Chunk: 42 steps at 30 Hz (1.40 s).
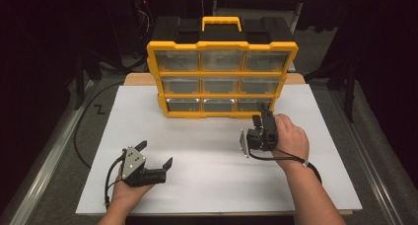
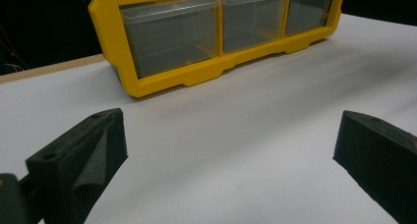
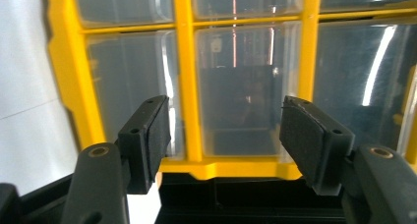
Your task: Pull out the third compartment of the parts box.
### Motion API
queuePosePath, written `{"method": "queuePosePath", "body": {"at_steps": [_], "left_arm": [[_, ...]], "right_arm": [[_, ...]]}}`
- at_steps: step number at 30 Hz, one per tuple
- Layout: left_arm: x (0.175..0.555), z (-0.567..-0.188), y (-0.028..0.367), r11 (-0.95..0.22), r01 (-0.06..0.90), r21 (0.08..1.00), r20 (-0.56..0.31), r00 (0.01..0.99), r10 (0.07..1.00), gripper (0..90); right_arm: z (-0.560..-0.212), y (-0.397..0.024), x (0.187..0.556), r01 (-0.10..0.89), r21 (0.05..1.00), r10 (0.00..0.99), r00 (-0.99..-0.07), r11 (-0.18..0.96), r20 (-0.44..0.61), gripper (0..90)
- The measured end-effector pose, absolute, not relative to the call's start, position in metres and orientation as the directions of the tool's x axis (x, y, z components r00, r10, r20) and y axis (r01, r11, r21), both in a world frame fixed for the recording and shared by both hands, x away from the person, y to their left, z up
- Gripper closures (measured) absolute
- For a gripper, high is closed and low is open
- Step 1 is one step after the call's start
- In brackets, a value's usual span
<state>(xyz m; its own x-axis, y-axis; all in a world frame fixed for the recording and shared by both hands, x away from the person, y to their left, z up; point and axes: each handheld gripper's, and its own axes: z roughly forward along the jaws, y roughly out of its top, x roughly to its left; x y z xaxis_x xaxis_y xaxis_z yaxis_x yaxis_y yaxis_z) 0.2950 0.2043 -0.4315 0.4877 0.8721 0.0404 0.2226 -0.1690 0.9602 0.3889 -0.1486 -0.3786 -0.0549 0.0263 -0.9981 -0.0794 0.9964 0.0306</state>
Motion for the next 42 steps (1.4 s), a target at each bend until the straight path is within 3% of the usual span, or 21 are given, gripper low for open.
{"method": "queuePosePath", "body": {"at_steps": [42], "left_arm": [[0.296, -0.432, 0.206, -0.166, 0.225, 0.960, 0.036, 0.491, 0.871, 0.5]], "right_arm": [[-0.289, -0.136, 0.419, -0.066, 0.080, 0.085, 0.079, 0.995, -0.993, 56.7]]}}
